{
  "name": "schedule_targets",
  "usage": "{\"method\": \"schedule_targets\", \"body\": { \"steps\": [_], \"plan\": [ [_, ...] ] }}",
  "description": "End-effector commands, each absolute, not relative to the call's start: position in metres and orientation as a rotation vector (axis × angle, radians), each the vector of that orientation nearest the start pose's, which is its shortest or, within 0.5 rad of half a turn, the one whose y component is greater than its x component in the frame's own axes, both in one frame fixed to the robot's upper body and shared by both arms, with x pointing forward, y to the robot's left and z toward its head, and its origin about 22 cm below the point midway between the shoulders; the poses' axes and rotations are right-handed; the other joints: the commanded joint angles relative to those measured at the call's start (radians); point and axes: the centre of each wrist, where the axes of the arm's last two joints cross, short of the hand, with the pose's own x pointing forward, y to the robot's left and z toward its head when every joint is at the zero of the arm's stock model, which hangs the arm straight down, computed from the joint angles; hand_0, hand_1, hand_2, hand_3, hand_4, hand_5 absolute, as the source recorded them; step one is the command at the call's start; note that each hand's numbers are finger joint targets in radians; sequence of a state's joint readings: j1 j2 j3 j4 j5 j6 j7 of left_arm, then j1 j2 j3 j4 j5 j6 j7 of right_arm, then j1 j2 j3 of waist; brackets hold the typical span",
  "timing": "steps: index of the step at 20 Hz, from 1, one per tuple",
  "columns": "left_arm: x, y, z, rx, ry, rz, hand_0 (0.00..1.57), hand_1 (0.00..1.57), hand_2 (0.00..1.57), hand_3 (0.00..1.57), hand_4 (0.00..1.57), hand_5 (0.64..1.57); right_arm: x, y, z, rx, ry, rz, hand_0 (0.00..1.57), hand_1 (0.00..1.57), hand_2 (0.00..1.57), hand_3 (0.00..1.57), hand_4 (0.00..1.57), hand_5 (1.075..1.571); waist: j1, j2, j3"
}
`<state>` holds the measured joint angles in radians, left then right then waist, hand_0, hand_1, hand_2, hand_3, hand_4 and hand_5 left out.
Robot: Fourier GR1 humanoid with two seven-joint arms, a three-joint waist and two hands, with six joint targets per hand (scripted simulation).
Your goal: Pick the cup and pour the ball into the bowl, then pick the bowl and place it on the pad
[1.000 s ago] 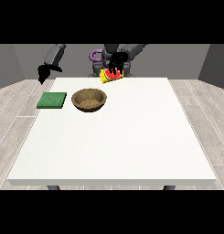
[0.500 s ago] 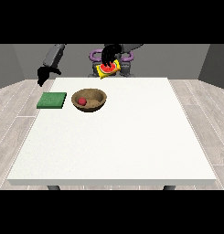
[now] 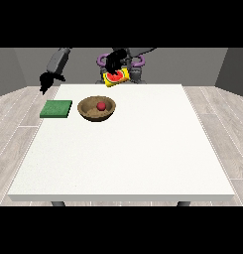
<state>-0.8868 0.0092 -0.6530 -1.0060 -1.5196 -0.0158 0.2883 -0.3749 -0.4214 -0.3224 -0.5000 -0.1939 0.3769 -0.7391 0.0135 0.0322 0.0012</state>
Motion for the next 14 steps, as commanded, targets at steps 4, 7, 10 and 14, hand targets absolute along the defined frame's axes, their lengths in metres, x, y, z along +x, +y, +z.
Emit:
{"method": "schedule_targets", "body": {
  "steps": [4,7,10,14],
  "plan": [
    [0.346,0.015,0.101,-1.724,1.854,2.203,1.48,1.48,1.57,1.57,1.13,1.539,0.262,-0.429,-0.072,0.011,-1.774,-0.151,0.0,0.0,0.26,0.39,0.43,1.526,-0.003,-0.002,-0.0005],
    [0.341,-0.002,0.126,-1.721,1.897,2.168,1.26,1.26,1.57,1.57,1.04,1.56,0.267,-0.42,-0.077,0.012,-1.721,-0.15,0.0,0.0,0.16,0.28,0.69,1.548,0.036,0.012,-0.0002],
    [0.356,0.03,0.143,-1.719,2.222,2.092,0.21,0.21,1.57,1.57,1.02,1.569,0.268,-0.407,-0.086,0.037,-1.652,-0.204,0.0,0.0,0.34,0.33,0.72,1.559,0.09,-0.01,-0.0012],
    [0.372,0.105,0.14,-1.774,2.509,1.89,0.0,0.0,1.57,1.57,0.77,1.51,0.255,-0.44,-0.073,-0.043,-1.716,-0.281,0.0,0.0,0.34,0.33,0.72,1.559,0.182,0.061,-0.0022]
  ]
}}
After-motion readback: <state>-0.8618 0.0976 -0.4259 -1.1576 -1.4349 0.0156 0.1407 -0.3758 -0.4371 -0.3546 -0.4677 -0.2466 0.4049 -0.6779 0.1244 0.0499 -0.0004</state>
